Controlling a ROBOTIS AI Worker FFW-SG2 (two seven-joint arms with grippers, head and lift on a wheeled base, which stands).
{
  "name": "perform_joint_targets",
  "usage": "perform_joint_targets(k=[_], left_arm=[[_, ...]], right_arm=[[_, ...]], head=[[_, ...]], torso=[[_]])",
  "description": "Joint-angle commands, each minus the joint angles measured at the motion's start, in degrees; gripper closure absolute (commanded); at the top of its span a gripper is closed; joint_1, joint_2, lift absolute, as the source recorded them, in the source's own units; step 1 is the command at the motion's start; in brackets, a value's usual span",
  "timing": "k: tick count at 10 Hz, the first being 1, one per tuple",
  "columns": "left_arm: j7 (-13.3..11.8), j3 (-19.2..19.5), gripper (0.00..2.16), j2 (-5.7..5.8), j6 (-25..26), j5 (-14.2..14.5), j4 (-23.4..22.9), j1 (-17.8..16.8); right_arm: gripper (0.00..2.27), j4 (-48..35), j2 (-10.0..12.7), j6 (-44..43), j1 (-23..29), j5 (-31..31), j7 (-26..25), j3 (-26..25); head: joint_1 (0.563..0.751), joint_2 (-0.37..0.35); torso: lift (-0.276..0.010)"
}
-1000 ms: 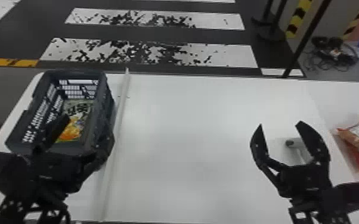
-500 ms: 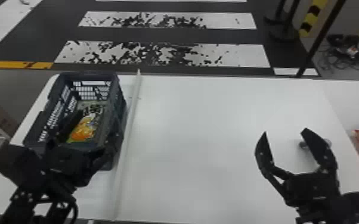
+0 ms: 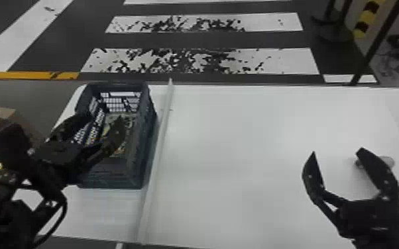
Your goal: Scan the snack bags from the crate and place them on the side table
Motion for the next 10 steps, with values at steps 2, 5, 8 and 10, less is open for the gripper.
perform_joint_targets(k=[2, 5, 8, 10], left_arm=[[-6.3, 5.9, 0.20, -0.15, 11.0, -4.2, -0.2, -7.9], [-12.3, 7.3, 0.19, 4.40, 16.3, -13.0, 1.6, -13.8], [-17.8, 7.2, 0.19, 10.11, 19.6, -19.5, 7.4, -18.8], [-22.4, 5.5, 0.18, 12.13, 19.6, -24.4, 12.5, -22.3]], right_arm=[[0.06, -0.1, -0.1, -0.3, 0.5, 0.0, 0.0, -0.1], [0.06, -0.3, -0.4, -0.5, 0.7, -0.1, 0.5, 0.0], [0.06, -0.4, -0.7, -0.5, 1.1, -0.4, 0.8, 0.0], [0.06, -1.1, -0.7, -0.8, 1.9, -0.4, 0.9, 0.0]], head=[[0.695, 0.144], [0.695, 0.194], [0.695, 0.237], [0.695, 0.266]], torso=[[-0.094], [-0.094], [-0.094], [-0.094]])
